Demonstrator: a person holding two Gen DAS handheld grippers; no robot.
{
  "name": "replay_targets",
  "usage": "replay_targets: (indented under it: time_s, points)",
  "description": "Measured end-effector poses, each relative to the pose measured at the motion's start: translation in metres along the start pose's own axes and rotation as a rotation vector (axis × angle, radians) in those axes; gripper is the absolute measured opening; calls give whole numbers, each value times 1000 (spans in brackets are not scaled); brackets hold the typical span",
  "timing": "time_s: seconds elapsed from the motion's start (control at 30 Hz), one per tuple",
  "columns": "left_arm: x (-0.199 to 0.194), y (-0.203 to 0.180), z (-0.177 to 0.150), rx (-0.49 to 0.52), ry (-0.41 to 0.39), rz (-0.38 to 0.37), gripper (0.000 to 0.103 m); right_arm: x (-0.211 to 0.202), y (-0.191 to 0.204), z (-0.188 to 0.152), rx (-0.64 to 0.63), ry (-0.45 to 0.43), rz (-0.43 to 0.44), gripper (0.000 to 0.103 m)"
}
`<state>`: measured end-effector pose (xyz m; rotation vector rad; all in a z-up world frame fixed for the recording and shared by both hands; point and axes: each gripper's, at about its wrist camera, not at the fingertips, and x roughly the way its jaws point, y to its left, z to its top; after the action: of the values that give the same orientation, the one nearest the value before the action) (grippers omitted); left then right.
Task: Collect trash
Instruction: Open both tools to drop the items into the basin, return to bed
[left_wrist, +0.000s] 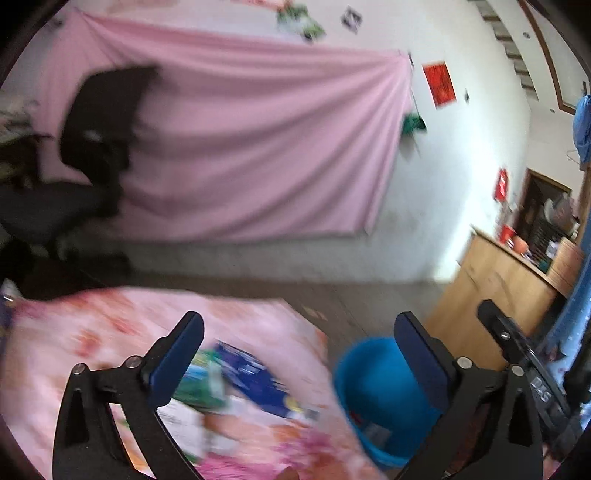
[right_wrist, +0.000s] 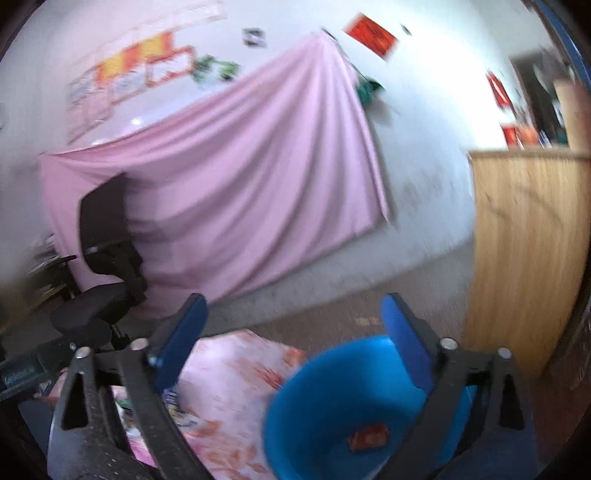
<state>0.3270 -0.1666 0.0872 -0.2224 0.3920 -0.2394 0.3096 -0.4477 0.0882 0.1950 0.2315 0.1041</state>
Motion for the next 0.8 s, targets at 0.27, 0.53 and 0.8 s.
replay_targets:
  time_s: [0.27, 0.53, 0.8]
  points:
    - [-75, 50, -3, 39, -189, 161, 101, -27, 80, -4, -130, -194, 142, 103]
    - [-124, 90, -17, 55, -271, 289, 101, -33, 123, -10, -170, -263, 247, 103]
    - [-128, 111, -39, 76, -231, 341, 101, -21, 144, -30, -267, -199, 279, 103]
